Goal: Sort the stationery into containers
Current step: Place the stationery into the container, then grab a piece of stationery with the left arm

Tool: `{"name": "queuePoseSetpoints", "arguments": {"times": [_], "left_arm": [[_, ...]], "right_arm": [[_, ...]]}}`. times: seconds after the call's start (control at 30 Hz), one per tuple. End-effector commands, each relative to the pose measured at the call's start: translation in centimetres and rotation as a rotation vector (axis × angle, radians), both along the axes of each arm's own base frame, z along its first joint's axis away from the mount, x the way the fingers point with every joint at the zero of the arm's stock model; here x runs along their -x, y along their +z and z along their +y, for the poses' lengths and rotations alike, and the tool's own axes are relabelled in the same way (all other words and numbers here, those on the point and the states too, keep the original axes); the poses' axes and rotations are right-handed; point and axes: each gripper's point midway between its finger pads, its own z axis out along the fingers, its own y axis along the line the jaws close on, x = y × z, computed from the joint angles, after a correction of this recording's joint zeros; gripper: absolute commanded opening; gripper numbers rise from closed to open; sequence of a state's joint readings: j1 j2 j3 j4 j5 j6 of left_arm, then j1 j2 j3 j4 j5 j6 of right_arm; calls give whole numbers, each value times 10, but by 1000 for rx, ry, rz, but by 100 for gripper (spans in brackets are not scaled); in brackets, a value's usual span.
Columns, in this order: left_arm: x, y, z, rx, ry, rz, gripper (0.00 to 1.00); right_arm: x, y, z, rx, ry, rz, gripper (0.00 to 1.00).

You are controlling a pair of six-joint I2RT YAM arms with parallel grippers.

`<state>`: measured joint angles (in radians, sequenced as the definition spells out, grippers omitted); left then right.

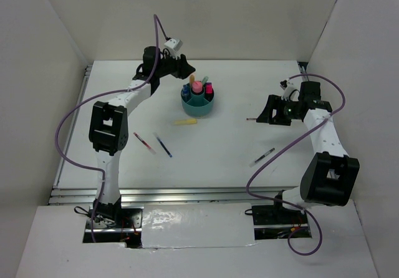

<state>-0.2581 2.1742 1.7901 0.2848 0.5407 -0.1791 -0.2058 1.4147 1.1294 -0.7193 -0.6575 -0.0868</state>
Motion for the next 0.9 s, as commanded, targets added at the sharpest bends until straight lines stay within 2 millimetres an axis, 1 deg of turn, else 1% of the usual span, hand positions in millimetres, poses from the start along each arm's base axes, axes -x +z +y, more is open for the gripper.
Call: {"name": "queuePoseSetpoints", "arguments": {"times": [0.0,0.03,0.1,0.13,0.17,0.2,0.23,0.27,0.3,0.33,0.37,0.4,0.43,0.47,0.5,0.53,0.57,0.6,0.63,0.67,0.7,0.73,0.77,0.8,0.87], "left_arm": [[1,26,-3,0,-29,-110,65],[5,38,-4,2,-32,-130,67],[10,49,-1,6,-29,-149,71],[16,75,4,18,-17,-193,72],[20,90,8,31,-8,-215,72],[30,112,21,63,7,-228,71],[36,118,28,93,13,-209,70],[42,135,36,98,11,-237,69],[45,131,54,107,28,-200,68],[67,148,59,109,-40,-217,65],[80,132,66,94,-90,-175,64],[92,136,84,89,-120,-181,60],[108,126,86,83,-195,-152,55],[113,107,93,34,-205,-137,52],[127,87,104,8,-198,-39,51],[135,74,107,-41,-216,-41,51],[147,47,110,-100,-241,-20,51],[164,32,112,-127,-243,49,51],[171,19,116,-156,-238,74,52],[181,-2,117,-214,-235,90,52],[190,-17,117,-238,-235,131,52],[200,-38,116,-265,-244,172,52],[205,-49,113,-332,-256,155,53],[213,-67,112,-361,-263,179,55],[217,-87,110,-425,-269,183,57]], "right_arm": [[-10,11,-1,12,9,-42,78],[-10,12,0,8,12,-43,77],[-10,13,0,5,12,-43,78],[-10,15,0,5,13,-47,77],[-10,15,1,4,14,-48,78],[-9,17,2,4,16,-52,77],[-8,18,2,2,16,-56,77],[-8,18,2,4,17,-59,78],[-8,18,2,2,17,-60,77],[-8,19,3,0,19,-63,77],[-7,20,4,-5,22,-66,78],[-7,20,4,-6,23,-68,77],[-7,19,4,-8,24,-65,78],[-7,21,6,-12,29,-69,77],[-6,21,7,-14,33,-67,78],[-6,21,6,-12,33,-69,77],[-5,21,7,-14,35,-69,78],[-5,22,8,-15,35,-72,77],[-5,21,7,-12,34,-70,77],[-5,22,7,-10,34,-78,77],[-5,21,8,-12,32,-74,78],[-5,21,8,-11,35,-76,78],[-4,21,8,-14,35,-71,78],[-5,22,8,-15,36,-73,78],[-6,22,8,-10,32,-71,78]]}}
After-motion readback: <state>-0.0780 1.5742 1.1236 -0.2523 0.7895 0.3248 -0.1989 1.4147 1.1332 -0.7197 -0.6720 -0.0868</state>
